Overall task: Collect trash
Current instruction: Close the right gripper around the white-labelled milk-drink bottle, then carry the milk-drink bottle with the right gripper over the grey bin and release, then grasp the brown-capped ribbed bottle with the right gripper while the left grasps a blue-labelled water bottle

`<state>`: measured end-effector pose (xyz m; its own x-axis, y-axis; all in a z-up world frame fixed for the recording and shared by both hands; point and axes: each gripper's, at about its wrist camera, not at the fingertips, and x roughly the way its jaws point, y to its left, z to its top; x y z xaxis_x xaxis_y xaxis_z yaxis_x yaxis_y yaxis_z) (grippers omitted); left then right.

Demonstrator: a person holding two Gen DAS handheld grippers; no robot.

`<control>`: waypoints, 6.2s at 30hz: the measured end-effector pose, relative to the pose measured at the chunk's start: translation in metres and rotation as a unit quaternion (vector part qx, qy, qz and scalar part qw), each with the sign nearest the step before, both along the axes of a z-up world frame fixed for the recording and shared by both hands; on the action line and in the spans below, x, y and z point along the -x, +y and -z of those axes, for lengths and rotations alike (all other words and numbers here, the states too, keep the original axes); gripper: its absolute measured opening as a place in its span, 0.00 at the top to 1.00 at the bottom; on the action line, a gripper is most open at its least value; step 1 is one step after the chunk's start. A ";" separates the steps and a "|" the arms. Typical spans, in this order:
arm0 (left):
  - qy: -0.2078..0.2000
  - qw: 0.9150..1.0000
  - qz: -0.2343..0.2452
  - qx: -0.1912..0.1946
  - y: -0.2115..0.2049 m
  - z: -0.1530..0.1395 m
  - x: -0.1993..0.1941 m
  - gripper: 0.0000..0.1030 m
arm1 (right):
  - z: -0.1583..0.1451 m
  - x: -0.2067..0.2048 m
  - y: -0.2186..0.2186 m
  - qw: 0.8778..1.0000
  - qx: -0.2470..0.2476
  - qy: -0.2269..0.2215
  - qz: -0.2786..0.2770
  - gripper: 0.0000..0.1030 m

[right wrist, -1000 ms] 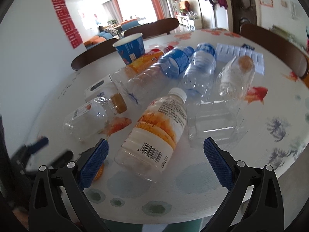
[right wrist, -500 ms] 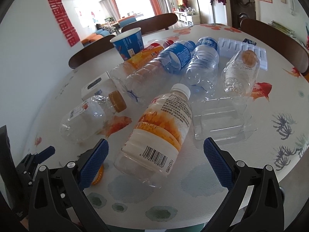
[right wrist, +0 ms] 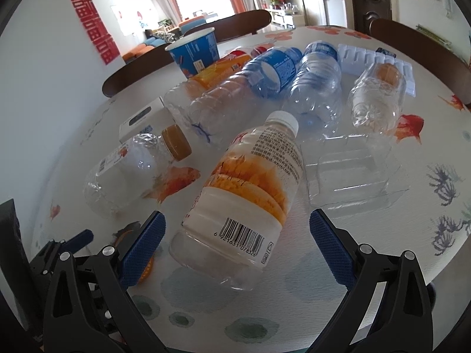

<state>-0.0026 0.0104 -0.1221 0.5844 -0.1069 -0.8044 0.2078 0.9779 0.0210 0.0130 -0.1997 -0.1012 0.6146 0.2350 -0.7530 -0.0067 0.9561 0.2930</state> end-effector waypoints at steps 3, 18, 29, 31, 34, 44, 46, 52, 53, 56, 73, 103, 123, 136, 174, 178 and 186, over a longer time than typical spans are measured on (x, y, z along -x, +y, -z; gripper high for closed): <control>0.013 1.000 0.004 0.018 0.003 0.004 -0.002 0.27 | 0.001 0.000 -0.001 1.000 0.000 0.000 0.000 0.07; 0.002 0.999 0.023 0.035 0.003 0.001 0.000 0.92 | -0.001 0.006 -0.007 1.000 -0.020 0.000 -0.024 0.27; 0.004 0.995 0.050 0.084 0.000 -0.004 0.002 0.97 | -0.006 0.012 -0.017 0.999 -0.025 -0.007 -0.039 0.32; 0.001 0.995 0.051 0.087 0.001 -0.006 -0.001 0.97 | -0.006 0.012 -0.020 0.999 -0.031 -0.005 -0.041 0.33; -0.005 0.994 0.050 0.093 0.002 -0.012 -0.002 0.97 | -0.005 0.012 -0.027 0.998 -0.049 -0.002 -0.043 0.34; -0.026 0.993 0.068 0.095 -0.010 -0.028 -0.005 0.97 | 0.002 0.006 -0.045 0.994 -0.095 0.026 -0.047 0.35; -0.027 0.993 0.071 0.093 -0.012 -0.028 -0.005 0.97 | 0.000 0.002 -0.039 0.995 -0.079 0.031 -0.051 0.33; -0.027 0.992 0.073 0.100 -0.014 -0.027 -0.009 0.97 | 0.007 -0.011 -0.019 0.995 -0.043 0.049 -0.071 0.32; -0.029 0.992 0.072 0.101 -0.013 -0.027 -0.009 0.97 | 0.006 -0.010 -0.018 0.996 -0.035 0.045 -0.072 0.33; -0.031 0.992 0.067 0.103 -0.009 -0.029 -0.011 0.97 | 0.006 -0.008 -0.025 0.995 -0.053 0.040 -0.068 0.34; -0.081 0.971 0.209 0.084 -0.124 -0.086 0.017 0.97 | -0.038 0.097 -0.166 0.981 -0.180 -0.063 0.025 0.38; 0.228 0.807 0.541 -0.056 -0.610 0.237 0.179 0.97 | 0.313 0.433 -0.484 0.777 -0.352 0.076 0.516 0.39; 0.261 0.799 0.525 -0.133 -0.641 0.388 0.174 0.48 | 0.468 0.443 -0.521 0.675 -0.398 0.166 0.598 0.15; 0.177 0.841 0.511 0.028 -0.574 0.176 0.124 0.48 | 0.222 0.410 -0.504 0.823 -0.285 0.000 0.492 0.15; 0.114 0.975 0.162 0.100 -0.209 -0.029 -0.170 0.15 | -0.011 -0.052 -0.240 0.956 -0.275 0.047 0.091 0.14; 0.129 0.974 0.149 0.112 -0.208 -0.023 -0.184 0.15 | -0.005 -0.072 -0.233 0.959 -0.261 0.071 0.088 0.14; 0.142 0.972 0.147 0.117 -0.216 -0.021 -0.187 0.15 | 0.006 -0.103 -0.226 0.960 -0.237 0.109 0.102 0.15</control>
<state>0.1847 -0.2053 -0.1014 0.2596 -0.4352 -0.8621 0.4442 0.8465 -0.2936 0.1155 -0.4254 -0.1068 0.5250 0.4735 -0.7072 0.2775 0.6902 0.6682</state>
